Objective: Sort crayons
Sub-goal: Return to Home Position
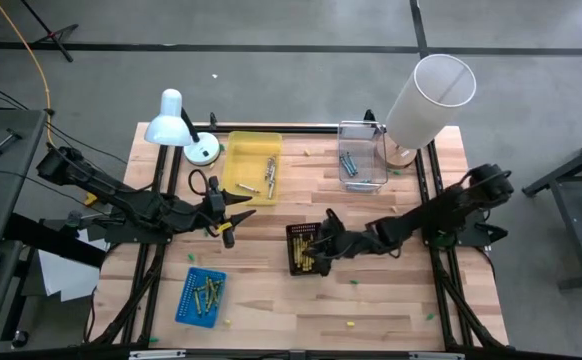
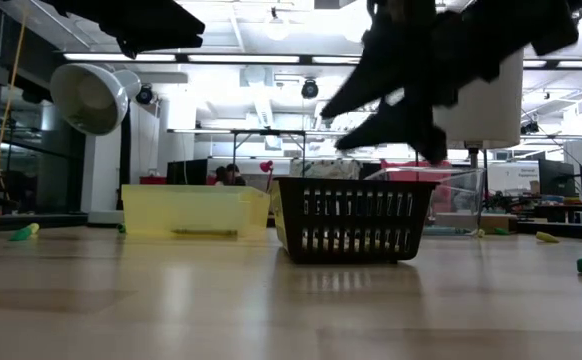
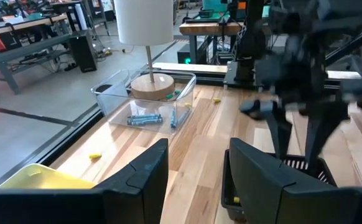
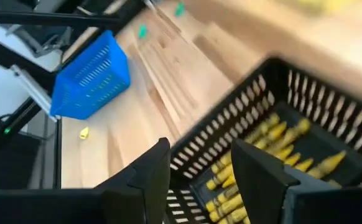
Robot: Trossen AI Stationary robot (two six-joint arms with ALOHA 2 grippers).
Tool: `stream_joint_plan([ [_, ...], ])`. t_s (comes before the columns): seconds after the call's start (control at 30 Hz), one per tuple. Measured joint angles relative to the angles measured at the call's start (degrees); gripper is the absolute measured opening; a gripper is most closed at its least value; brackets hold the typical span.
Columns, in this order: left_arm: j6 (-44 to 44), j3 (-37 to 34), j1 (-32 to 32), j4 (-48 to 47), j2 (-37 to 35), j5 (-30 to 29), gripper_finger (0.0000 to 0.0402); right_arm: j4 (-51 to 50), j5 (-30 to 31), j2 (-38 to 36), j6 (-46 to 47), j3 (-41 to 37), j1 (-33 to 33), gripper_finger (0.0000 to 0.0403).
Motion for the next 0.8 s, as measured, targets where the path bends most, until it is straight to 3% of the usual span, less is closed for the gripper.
stream_joint_plan([
  [0.13, -0.01, 0.00, -0.17, 0.00, 0.00, 0.31, 0.0156, -6.46, 1.84, -7.78, -8.28, 0.02, -0.01, 0.0165],
  [0.3, 0.02, 0.00, -1.15, 0.20, -0.02, 1.95, 0.0156, -21.79, 13.78, -18.85, -12.05, 0.02, 1.97, 0.0165],
  [0.43, 0.04, 0.00, -1.66, 0.29, -0.02, 1.95, 0.0156, -36.33, 24.34, -25.71, -8.51, 0.02, 5.38, 0.0165],
  [0.57, -0.05, 0.00, -1.64, 0.55, -0.02, 1.95, 0.0155, -48.01, 31.07, -29.34, -1.85, 0.02, 9.23, 0.0165],
  [0.73, -0.53, 0.01, -1.54, 0.94, 0.80, 1.95, 0.0155, -51.34, 34.57, -29.85, 1.31, 0.02, 12.61, 0.0165],
  [0.8, 2.47, -0.85, -1.21, 5.59, 2.37, 2.11, 0.0155, -49.87, 34.77, -29.70, 0.75, 0.02, 12.96, 0.0165],
])
